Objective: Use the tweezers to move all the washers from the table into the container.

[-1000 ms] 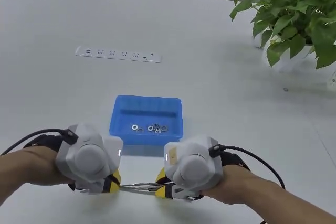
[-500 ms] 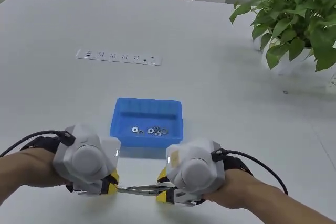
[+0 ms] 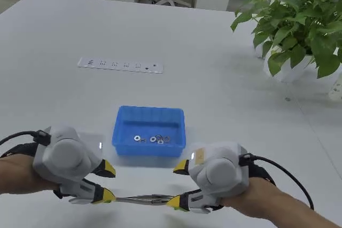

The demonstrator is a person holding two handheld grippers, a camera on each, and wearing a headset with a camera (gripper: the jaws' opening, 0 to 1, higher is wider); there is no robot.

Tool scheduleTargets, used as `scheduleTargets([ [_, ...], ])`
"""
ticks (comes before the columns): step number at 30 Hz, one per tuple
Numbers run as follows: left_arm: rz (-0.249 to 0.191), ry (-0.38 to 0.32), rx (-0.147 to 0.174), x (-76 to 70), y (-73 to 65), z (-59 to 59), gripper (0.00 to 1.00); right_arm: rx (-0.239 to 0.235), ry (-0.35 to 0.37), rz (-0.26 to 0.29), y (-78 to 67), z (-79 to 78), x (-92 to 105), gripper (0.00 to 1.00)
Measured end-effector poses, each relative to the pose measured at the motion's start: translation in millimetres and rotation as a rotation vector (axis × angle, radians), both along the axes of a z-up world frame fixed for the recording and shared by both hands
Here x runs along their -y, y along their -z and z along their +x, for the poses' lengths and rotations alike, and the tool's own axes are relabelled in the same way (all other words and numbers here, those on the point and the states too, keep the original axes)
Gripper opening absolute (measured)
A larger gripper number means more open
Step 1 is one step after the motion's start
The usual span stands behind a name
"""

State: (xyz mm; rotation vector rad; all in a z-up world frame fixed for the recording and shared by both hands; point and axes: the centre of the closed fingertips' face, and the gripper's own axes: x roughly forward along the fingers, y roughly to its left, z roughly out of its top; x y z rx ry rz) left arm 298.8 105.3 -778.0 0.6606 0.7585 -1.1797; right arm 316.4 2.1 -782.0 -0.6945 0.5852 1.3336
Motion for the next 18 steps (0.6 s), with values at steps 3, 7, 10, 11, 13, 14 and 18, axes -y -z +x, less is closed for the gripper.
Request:
scheduleTargets([
  [3, -0.069, -0.051, 0.0, -2.2, -11.9, 3.4, 0.34, -0.002, 0.046, 0.042, -7.4, 6.4, 4.4, 0.49],
  [7, -0.123, -0.093, 0.015, -7.0, -25.1, 7.3, 0.43, -0.002, 0.097, 0.091, -18.2, 15.5, 14.7, 0.59],
  [10, -0.164, -0.123, 0.013, -13.6, -32.3, 9.3, 0.51, 0.005, 0.109, 0.106, -25.7, 20.4, 23.4, 0.68],
  [11, -0.173, -0.128, 0.02, -14.5, -35.2, 10.2, 0.55, 0.01, 0.119, 0.116, -30.2, 23.0, 26.9, 0.7],
  [13, -0.202, -0.146, 0.027, -15.5, -43.6, 11.3, 0.61, 0.016, 0.129, 0.128, -37.2, 26.6, 32.7, 0.73],
  [14, -0.216, -0.152, 0.028, -15.1, -47.4, 11.6, 0.63, 0.016, 0.13, 0.131, -39.3, 27.3, 34.7, 0.75],
  [18, -0.261, -0.168, 0.032, -15.9, -61.1, 12.1, 0.72, 0.024, 0.14, 0.143, -47.3, 31.2, 43.3, 0.8],
])
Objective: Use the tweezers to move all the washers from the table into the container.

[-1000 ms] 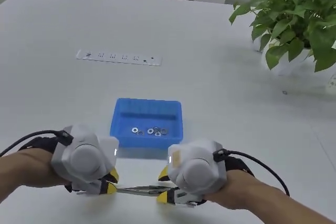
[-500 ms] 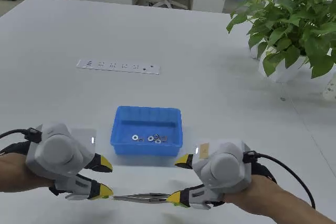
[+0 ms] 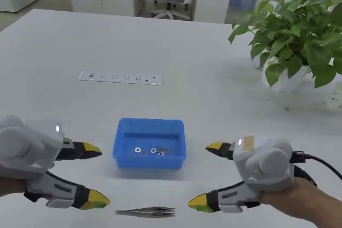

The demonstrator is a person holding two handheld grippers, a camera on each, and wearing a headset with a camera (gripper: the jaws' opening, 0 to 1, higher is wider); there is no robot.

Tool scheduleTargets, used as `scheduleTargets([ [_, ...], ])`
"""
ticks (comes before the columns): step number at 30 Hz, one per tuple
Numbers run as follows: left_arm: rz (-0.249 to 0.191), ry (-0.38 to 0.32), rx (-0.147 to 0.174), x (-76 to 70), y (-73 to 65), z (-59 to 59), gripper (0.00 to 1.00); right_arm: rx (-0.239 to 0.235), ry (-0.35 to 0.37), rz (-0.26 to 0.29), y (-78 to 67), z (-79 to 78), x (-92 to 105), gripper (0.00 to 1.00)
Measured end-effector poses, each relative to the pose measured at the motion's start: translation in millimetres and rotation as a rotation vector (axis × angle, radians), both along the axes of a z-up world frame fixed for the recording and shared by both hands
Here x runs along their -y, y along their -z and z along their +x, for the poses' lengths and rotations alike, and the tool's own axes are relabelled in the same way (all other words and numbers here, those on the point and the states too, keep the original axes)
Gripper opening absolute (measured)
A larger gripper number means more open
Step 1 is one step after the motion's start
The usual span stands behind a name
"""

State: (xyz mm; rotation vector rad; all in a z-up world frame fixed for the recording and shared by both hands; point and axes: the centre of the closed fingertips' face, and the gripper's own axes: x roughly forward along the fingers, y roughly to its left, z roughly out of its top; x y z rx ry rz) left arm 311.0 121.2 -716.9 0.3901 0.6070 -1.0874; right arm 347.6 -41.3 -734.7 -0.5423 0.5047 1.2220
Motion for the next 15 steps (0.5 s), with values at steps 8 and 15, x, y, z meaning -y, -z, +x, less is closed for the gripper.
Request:
scheduleTargets([
  [8, -0.014, -0.017, 0.019, -2.6, -10.3, -0.5, 0.85, -0.001, 0.017, 0.006, -7.9, 3.2, 15.1, 0.89],
  [15, -0.043, -0.054, 0.025, -7.3, -18.9, 1.4, 0.94, -0.015, 0.037, 0.02, -12.0, 1.9, 23.0, 0.95],
])
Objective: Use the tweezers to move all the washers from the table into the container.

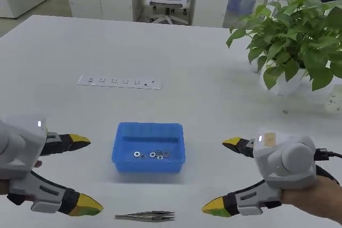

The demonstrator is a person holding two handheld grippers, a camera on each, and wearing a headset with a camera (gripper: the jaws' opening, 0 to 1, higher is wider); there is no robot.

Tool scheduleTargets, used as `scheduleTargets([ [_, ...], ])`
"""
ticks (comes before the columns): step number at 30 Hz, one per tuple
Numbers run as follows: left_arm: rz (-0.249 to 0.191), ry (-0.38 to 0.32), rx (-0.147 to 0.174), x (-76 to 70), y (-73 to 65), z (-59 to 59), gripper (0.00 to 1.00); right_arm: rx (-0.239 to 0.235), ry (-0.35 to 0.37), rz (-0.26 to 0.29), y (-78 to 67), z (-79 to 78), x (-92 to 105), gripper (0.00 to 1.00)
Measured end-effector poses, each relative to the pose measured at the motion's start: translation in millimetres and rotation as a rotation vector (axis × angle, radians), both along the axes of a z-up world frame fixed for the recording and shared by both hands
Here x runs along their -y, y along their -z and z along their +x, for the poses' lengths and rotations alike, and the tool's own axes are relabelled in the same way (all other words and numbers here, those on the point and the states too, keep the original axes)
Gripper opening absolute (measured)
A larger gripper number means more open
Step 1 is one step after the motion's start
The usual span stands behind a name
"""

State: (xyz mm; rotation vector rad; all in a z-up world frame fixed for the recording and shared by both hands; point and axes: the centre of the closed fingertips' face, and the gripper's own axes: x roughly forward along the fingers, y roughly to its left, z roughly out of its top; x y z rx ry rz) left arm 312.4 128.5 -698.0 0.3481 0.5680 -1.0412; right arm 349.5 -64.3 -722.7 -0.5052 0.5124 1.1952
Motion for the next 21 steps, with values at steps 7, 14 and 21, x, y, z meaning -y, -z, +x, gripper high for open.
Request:
scheduleTargets([
  [7, -0.02, -0.02, 0.014, -0.8, -7.6, 3.0, 0.99, -0.013, 0.015, 0.009, -1.8, -1.6, 4.2, 1.0],
  [14, -0.024, -0.021, 0.015, 1.0, -9.6, 0.6, 0.99, -0.005, 0.013, 0.01, -5.8, -3.4, 3.4, 1.0],
  [21, -0.021, -0.025, 0.018, -0.6, -9.8, -0.7, 0.99, -0.006, 0.004, 0.002, -4.1, -5.1, 3.9, 1.0],
])
